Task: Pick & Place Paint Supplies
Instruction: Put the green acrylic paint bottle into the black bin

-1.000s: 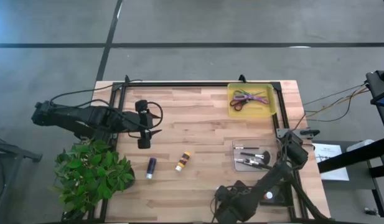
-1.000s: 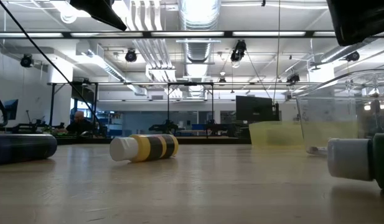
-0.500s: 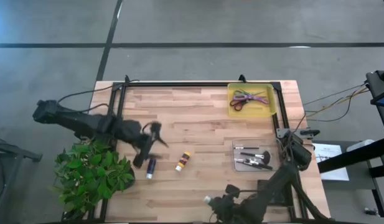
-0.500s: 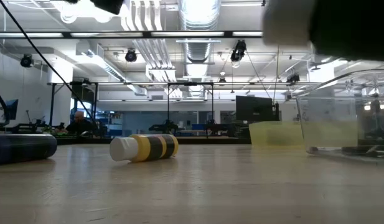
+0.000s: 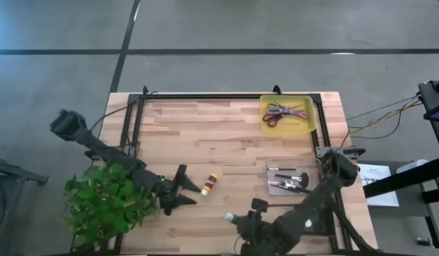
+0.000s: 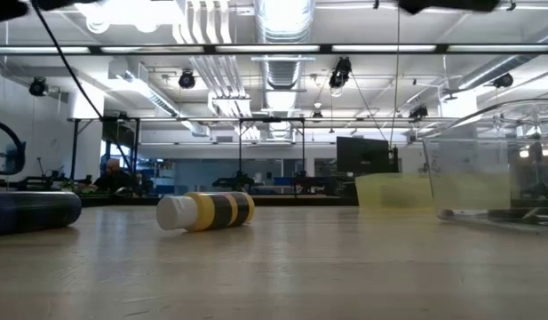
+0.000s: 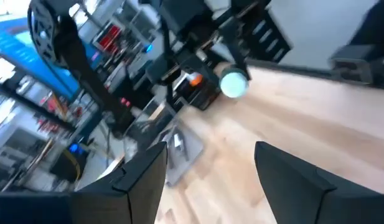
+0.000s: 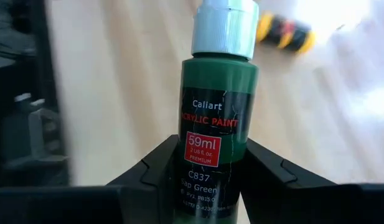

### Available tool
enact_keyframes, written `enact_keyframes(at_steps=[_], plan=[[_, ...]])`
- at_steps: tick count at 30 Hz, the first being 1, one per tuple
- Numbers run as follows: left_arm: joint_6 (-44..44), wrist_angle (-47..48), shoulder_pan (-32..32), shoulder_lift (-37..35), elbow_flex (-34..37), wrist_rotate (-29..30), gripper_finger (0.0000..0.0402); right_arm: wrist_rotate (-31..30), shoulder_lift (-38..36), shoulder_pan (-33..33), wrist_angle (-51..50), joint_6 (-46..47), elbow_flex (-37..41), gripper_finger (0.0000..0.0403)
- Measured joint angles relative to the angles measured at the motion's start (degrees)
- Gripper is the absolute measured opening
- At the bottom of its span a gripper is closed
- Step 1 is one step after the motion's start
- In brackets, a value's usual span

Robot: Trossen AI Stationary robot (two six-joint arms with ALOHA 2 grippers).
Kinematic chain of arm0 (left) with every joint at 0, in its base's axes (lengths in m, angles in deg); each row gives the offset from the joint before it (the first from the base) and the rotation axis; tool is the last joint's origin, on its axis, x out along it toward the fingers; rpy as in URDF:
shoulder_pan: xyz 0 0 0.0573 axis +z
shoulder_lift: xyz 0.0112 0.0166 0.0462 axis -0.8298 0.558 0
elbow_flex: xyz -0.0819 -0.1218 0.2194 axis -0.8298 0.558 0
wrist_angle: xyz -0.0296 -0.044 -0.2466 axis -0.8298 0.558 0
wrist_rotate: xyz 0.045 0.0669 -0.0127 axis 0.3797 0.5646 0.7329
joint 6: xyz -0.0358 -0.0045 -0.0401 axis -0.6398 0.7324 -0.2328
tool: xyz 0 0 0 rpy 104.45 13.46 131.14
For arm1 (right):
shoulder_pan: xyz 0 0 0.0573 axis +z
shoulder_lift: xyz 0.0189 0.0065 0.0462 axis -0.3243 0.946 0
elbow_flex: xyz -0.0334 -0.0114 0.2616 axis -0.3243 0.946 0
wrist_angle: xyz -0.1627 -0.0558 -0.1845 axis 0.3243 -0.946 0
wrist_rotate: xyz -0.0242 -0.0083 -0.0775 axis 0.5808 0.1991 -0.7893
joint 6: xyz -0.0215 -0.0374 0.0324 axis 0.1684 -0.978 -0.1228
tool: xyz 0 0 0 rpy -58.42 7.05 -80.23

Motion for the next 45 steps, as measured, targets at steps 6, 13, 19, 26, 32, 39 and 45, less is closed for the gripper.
enact_keyframes(at_steps=[6,13,19,26,32,39,45], plan=[[0.67,-0.23,5.07,8.38,-7.22,-4.97,0.0248,-2.12,-1.90,-3.10,-1.36,-9.12,0.09,0.0132],[4.22,2.57,6.74,17.21,-15.43,-11.14,0.0248,-4.86,-3.91,-4.71,-4.66,-13.92,0.23,0.0132],[5.08,4.01,6.67,22.05,-20.55,-12.93,0.0248,-4.76,-4.16,-4.43,-4.54,-15.44,0.49,0.0132],[6.38,2.29,7.04,22.72,-21.76,-12.30,0.0248,-6.14,-4.16,-4.88,-3.30,-15.63,0.96,0.0132],[6.14,2.41,7.70,22.67,-21.69,-12.02,0.0248,-5.70,-4.18,-4.59,-3.31,-15.87,0.96,0.0132],[4.86,3.48,7.99,22.67,-21.68,-11.82,0.0248,-5.78,-4.21,-4.58,-3.06,-15.82,0.96,0.0132],[3.25,4.22,8.14,22.67,-21.65,-11.84,0.0248,-5.87,-4.21,-4.71,-2.76,-16.05,0.96,0.0132]])
